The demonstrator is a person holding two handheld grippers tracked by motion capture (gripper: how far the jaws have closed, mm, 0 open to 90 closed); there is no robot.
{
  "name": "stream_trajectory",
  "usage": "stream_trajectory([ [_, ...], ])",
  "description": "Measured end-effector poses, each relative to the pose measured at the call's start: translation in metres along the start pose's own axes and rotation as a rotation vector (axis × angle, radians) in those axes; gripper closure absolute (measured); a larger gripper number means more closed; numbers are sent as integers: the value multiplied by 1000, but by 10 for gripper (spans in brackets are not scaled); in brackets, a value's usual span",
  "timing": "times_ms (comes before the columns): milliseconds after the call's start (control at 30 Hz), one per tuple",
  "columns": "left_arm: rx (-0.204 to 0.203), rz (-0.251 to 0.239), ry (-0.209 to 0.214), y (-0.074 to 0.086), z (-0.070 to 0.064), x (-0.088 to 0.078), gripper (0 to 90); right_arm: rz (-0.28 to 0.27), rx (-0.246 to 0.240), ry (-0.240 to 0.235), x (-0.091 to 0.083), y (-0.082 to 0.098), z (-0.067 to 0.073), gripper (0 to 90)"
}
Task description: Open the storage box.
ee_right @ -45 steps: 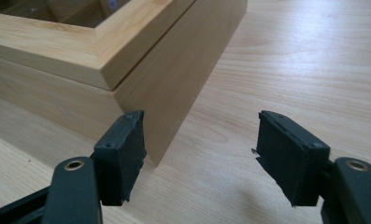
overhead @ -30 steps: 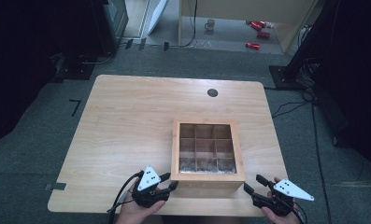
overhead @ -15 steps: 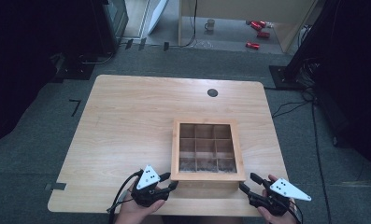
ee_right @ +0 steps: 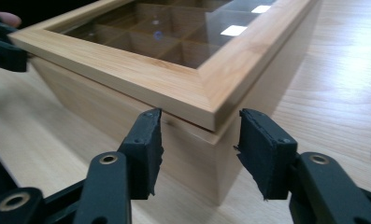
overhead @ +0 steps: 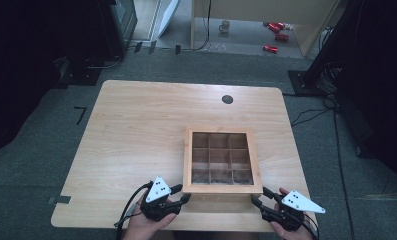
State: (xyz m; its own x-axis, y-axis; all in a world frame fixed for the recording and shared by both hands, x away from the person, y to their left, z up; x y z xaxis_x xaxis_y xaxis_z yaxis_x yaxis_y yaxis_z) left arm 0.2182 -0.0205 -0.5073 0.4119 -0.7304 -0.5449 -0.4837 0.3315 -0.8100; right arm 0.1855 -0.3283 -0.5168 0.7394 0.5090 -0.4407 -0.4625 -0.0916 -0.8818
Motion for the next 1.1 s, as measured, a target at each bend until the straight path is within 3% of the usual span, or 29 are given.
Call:
stream_trajectory([
  [367,-2,-20,5,0,2,0,563,-13,7,6,2,-1,1,548],
  [533,28,-14,-33,8,9,-2,412,-14,4,15,2,-2,2,548],
  [733,7,-16,-63,19,28,-15,350,-49,2,14,-1,-12,2,545],
  [867,-30,-3,-162,29,52,-26,315,-74,-3,22,-3,-21,2,539],
  [1100,-74,8,-339,46,98,-55,304,-119,-32,91,-6,-44,-3,507],
])
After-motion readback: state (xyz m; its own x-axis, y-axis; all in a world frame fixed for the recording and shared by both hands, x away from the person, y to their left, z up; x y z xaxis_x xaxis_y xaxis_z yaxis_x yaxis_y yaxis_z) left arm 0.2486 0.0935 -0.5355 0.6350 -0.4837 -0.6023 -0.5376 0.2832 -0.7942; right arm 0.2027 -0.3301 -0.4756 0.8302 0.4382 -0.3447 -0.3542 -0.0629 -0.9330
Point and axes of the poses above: each handheld gripper's, and its own axes: x roughly forward along the jaws, y roughly out of its underside, z roughly to its left, the point moved 6 cm from there along x, roughly forward along the jaws, and after that the axes turned 2 degrees about y, right-handed, at the moved point
